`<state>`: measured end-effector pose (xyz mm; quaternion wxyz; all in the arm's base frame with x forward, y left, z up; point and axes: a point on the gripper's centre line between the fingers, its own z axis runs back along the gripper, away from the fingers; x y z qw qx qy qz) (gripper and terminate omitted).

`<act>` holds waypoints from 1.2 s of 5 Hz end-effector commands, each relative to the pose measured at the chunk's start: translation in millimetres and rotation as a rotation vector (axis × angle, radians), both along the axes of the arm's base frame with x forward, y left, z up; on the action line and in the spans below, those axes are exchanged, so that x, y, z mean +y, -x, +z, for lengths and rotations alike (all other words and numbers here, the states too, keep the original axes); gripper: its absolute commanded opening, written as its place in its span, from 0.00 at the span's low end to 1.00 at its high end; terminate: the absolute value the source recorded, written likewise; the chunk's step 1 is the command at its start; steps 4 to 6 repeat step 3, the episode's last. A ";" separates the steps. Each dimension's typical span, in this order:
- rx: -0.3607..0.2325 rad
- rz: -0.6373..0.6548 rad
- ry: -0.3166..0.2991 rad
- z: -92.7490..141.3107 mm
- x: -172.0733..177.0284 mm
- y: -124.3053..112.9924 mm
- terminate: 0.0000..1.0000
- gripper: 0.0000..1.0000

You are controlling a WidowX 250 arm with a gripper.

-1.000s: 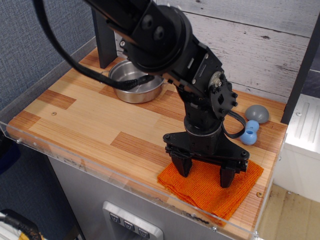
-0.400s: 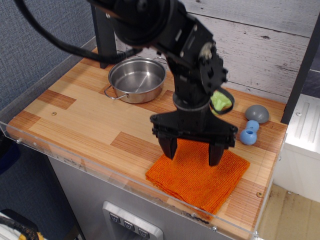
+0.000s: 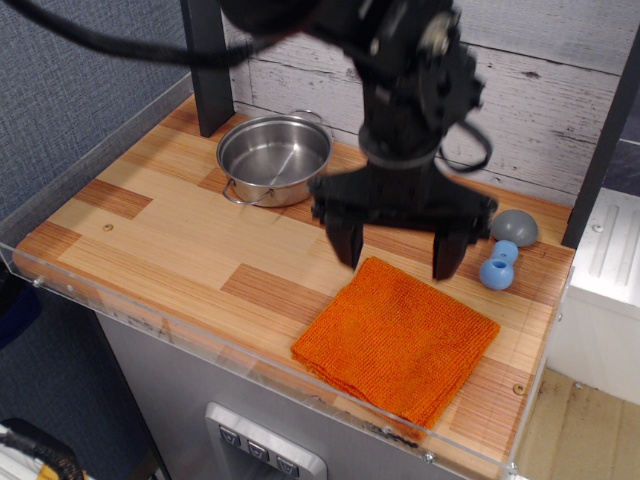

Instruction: PICK UP THE ORANGE TOWEL AND PUT ANOTHER SIDE OF THE TABLE

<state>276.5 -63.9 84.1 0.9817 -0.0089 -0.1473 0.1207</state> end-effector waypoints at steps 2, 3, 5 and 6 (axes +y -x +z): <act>-0.105 0.016 0.010 28.8 -0.4 10.9 0.00 1.00; -0.105 0.016 0.010 28.8 -0.4 10.9 1.00 1.00; -0.105 0.016 0.010 28.8 -0.4 10.9 1.00 1.00; -0.105 0.016 0.010 28.8 -0.4 10.9 1.00 1.00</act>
